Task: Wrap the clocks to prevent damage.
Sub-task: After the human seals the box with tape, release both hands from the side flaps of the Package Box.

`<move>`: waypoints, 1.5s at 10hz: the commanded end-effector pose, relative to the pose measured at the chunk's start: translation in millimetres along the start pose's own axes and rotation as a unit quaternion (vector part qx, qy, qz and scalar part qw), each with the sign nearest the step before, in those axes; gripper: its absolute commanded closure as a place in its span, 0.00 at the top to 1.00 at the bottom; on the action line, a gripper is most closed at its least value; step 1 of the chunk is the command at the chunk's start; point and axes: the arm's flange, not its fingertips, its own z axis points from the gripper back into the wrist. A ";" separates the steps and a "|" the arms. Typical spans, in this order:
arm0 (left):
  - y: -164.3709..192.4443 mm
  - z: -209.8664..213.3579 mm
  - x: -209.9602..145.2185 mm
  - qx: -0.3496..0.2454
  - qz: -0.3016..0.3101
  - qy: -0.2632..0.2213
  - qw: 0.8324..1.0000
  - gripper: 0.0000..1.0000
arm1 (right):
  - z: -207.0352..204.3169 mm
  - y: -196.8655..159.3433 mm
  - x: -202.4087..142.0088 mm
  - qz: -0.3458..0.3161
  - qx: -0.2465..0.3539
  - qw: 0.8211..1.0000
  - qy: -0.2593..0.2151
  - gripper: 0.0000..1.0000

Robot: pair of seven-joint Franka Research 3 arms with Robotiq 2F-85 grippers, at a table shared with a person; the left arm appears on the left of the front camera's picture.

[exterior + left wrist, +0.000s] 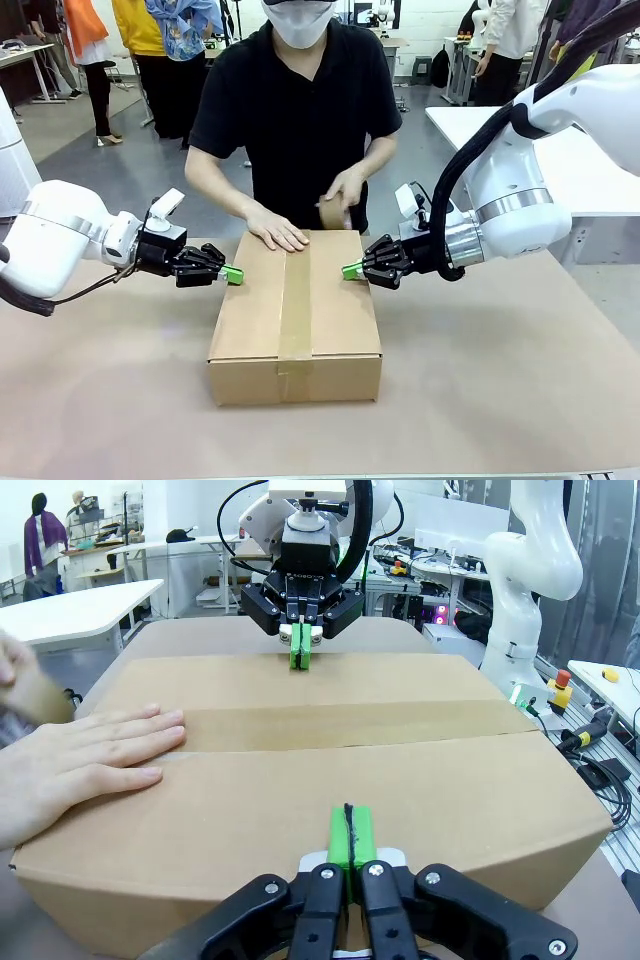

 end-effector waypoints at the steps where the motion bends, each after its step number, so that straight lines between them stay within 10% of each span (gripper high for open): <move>1: -0.1 -0.8 -0.5 0.001 0.000 0.002 1.000 0.01 | -2.4 0.1 -1.9 -0.009 -0.004 1.000 0.001 0.01; 8: 0.0 0.0 0.0 0.000 0.000 0.000 1.000 0.01 | 0.0 0.0 0.0 0.000 0.000 1.000 0.000 0.01; 15: -43.6 102.5 152.3 0.064 0.145 0.226 0.961 0.01 | 129.6 29.4 137.1 -0.128 -0.016 0.979 0.155 0.01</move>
